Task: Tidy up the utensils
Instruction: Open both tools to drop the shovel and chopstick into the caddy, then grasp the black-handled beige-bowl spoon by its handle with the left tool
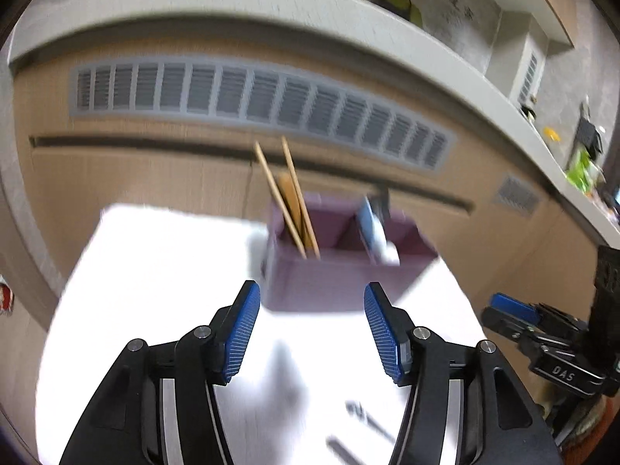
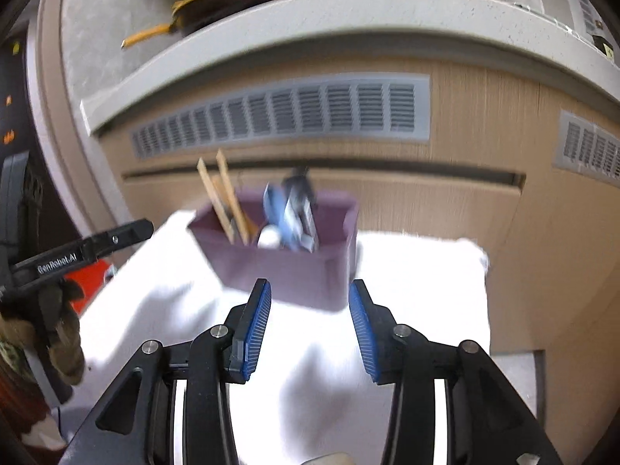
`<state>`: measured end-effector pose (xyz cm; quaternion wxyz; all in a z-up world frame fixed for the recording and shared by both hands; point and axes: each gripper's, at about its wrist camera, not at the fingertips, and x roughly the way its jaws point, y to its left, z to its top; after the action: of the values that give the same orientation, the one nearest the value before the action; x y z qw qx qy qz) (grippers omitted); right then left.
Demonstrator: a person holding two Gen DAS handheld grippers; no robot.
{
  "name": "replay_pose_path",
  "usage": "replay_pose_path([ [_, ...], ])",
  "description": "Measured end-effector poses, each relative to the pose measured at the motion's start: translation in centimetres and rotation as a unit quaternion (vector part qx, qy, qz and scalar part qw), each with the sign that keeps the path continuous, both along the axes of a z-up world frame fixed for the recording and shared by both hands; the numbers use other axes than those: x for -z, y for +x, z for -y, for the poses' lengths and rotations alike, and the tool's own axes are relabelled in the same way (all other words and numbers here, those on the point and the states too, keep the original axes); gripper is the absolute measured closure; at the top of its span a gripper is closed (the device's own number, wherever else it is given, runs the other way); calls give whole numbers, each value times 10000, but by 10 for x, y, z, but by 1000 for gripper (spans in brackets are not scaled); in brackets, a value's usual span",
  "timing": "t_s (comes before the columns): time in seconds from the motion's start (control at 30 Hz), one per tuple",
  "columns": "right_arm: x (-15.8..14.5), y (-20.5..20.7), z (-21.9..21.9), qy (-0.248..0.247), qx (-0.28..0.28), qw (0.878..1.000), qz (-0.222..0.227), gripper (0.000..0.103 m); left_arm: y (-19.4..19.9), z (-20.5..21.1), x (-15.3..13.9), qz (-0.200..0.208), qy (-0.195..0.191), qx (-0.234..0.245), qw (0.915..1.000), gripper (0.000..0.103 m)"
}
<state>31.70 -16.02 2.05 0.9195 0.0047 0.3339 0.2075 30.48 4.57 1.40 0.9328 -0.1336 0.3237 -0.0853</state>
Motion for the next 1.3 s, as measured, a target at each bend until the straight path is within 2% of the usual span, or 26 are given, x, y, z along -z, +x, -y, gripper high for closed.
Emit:
replay_pose_path([
  [0.1,21,-30,-14,-117,-377,9982,-457,63,-26,11,20,-333,-30,178,9993,44],
  [0.2,45,-64,-31,-466,-674,9932,-833,63,-54,15,37,-475,27,140,9988,43],
  [0.4,81,-127,-55,-609,-1121,9845,-1202,63,-83,4,57,-755,-79,-22,9971,41],
  [0.57,90,-123,-59,-694,-804,9881,-1117,65,-92,1,55,-837,-168,8,9963,40],
  [0.63,90,-116,-61,-892,-657,9890,-981,65,-93,9,58,-970,-218,200,9948,39],
  [0.73,93,-105,-55,-1286,-427,9876,-796,66,-93,28,66,-1128,-83,463,9925,39],
  [0.83,96,-95,-33,-1709,138,9829,-673,66,-88,49,70,-1233,-10,760,9894,39],
  [0.97,91,-88,9,-1229,594,9865,-905,65,-75,71,74,-1365,-129,1276,9823,39],
  [1.03,90,-92,25,-934,648,9883,-1016,65,-64,84,80,-1491,-382,1673,9738,39],
  [1.1,90,-98,35,-802,651,9888,-1076,65,-57,95,84,-1599,-475,1976,9660,39],
  [1.17,91,-108,37,-778,622,9889,-1103,65,-49,107,88,-1702,-411,2195,9598,39],
  [1.3,88,-128,28,-706,357,9904,-1135,65,-36,111,91,-1829,-252,2254,9566,39],
])
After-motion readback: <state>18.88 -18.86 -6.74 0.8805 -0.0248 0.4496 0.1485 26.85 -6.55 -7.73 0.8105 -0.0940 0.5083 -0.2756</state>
